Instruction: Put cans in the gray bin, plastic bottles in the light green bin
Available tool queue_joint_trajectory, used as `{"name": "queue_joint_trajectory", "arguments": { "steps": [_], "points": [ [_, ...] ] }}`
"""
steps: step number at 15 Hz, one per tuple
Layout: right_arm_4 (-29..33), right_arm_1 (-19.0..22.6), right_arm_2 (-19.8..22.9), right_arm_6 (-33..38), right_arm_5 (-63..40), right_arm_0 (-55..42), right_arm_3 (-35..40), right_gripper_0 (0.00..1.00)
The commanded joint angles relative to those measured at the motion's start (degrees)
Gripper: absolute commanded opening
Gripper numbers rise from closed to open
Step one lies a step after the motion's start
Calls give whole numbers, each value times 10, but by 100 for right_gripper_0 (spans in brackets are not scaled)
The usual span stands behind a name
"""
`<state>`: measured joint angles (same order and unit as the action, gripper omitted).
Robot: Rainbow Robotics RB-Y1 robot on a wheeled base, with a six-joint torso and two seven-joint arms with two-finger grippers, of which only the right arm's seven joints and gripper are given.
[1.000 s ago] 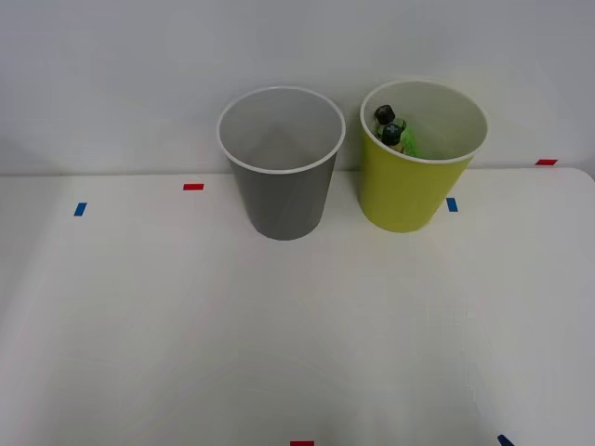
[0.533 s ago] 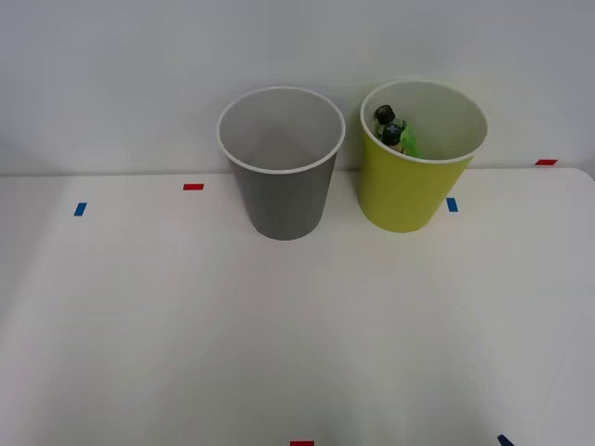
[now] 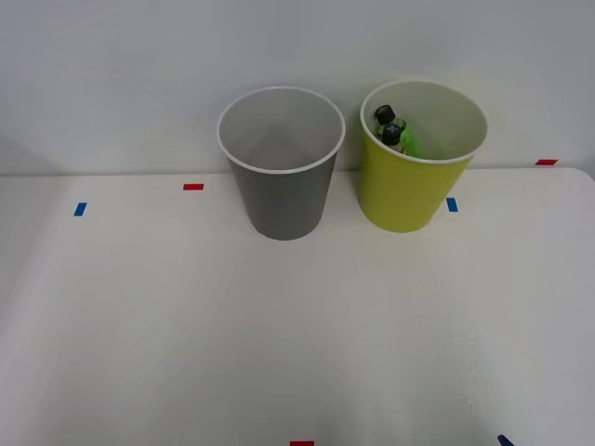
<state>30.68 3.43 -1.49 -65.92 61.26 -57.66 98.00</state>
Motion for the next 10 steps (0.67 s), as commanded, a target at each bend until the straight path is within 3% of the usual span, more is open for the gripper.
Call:
{"name": "queue_joint_trajectory", "arguments": {
  "steps": [1,10],
  "points": [
    [0,0,0,0,0,0,0,71],
    [0,0,0,0,0,0,0,71]
  ]
}}
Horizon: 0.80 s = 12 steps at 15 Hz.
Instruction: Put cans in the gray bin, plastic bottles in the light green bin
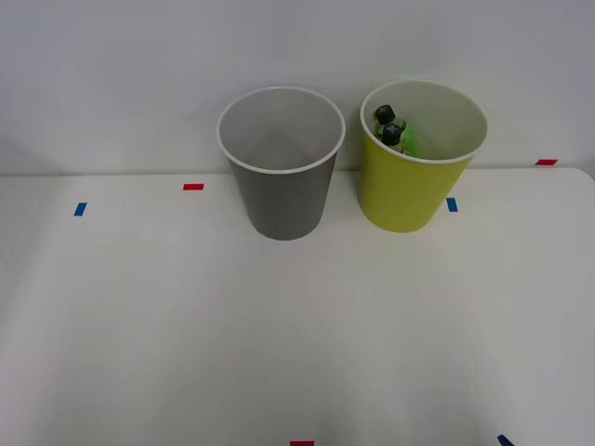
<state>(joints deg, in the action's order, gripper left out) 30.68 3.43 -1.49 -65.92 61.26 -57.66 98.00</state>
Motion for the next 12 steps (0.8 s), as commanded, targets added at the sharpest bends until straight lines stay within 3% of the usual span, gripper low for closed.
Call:
{"name": "queue_joint_trajectory", "arguments": {
  "steps": [1,12],
  "points": [
    [0,0,0,0,0,0,0,71],
    [0,0,0,0,0,0,0,71]
  ]
}}
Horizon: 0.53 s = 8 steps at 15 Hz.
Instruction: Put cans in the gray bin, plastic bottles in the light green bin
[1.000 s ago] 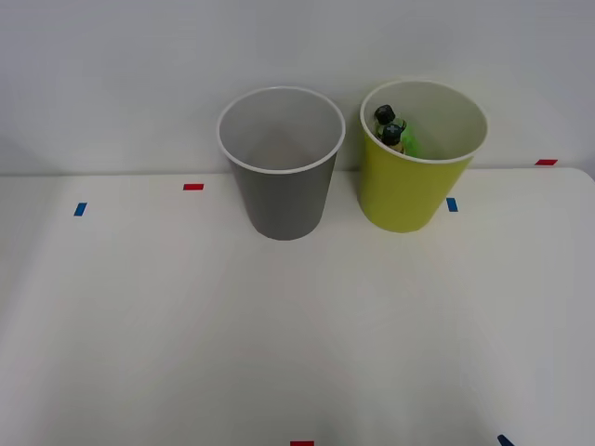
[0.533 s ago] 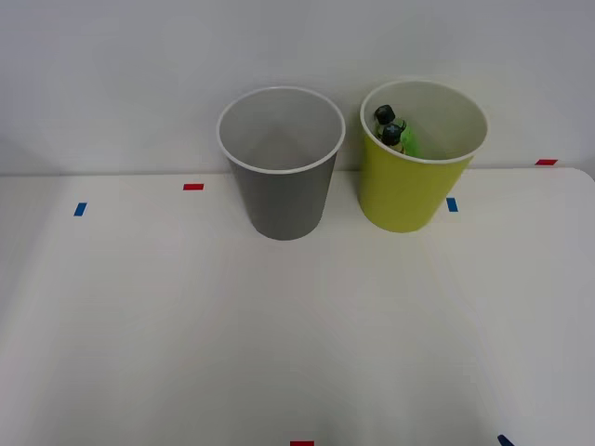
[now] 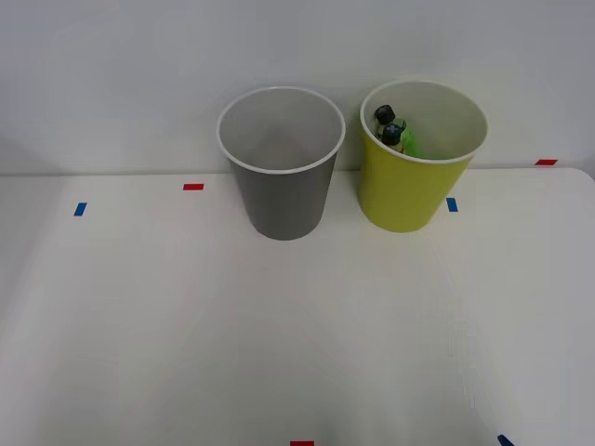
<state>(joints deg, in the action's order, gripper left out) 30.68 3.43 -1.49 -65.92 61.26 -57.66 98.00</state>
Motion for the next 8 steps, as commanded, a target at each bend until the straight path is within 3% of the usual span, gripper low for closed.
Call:
{"name": "queue_joint_trajectory", "arguments": {
  "steps": [1,8],
  "points": [
    [0,0,0,0,0,0,0,71],
    [0,0,0,0,0,0,0,71]
  ]
}}
